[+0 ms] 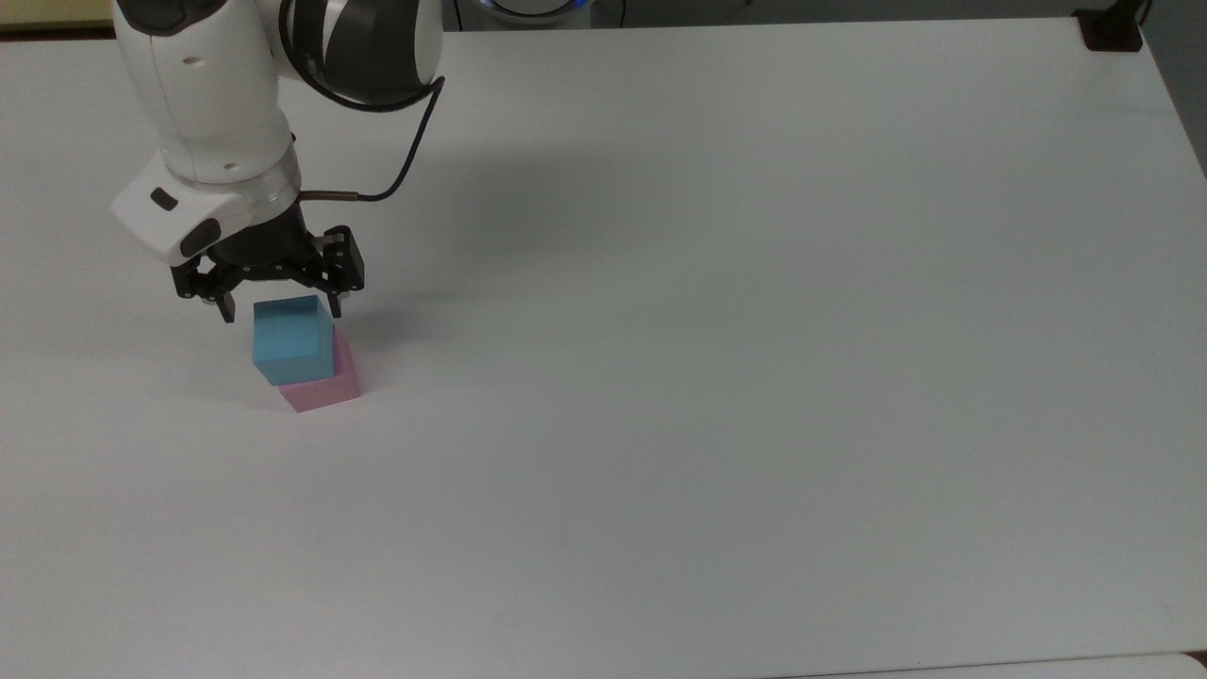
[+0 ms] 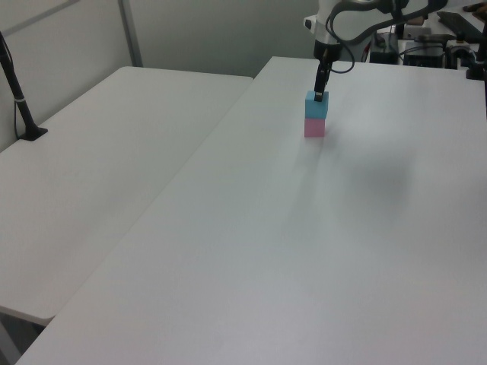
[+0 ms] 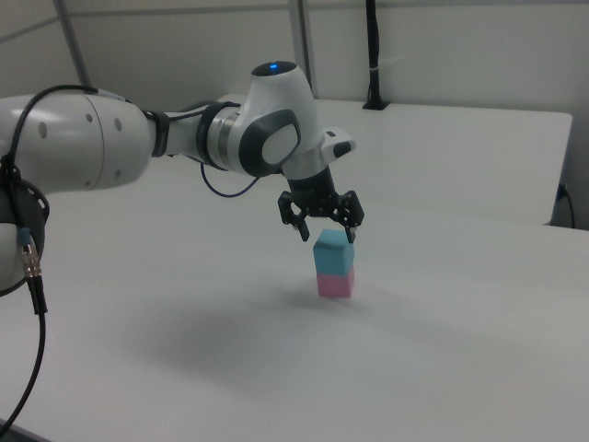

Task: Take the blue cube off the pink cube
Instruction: 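Close the gripper on the light-blue cube, then lift the light-blue cube up and move it off the pink cube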

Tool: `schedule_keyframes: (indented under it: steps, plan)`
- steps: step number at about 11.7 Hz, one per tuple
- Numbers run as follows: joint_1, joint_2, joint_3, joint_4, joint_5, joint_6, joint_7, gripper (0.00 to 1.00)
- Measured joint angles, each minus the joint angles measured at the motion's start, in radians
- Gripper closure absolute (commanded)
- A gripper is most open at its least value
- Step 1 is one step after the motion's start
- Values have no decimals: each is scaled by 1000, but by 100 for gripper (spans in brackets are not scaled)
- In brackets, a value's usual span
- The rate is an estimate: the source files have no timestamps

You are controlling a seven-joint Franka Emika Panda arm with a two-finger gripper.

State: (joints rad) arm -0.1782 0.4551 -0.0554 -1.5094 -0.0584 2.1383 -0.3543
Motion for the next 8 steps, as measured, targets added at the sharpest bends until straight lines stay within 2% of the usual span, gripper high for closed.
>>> schedule_keyframes:
  steps: [2, 3, 4, 5, 6, 8]
  plan:
    - [-3, 19, -1, 0, -10, 13, 0, 2]
    - [-4, 25, -1, 0, -12, 18, 0, 20]
    - [-4, 30, -1, 0, -12, 18, 0, 43]
    - [-3, 36, -1, 0, -12, 18, 11, 60]
    - [-1, 41, 1, 0, -12, 18, 49, 63]
    - [3, 43, 6, 5, -12, 19, 115, 63]
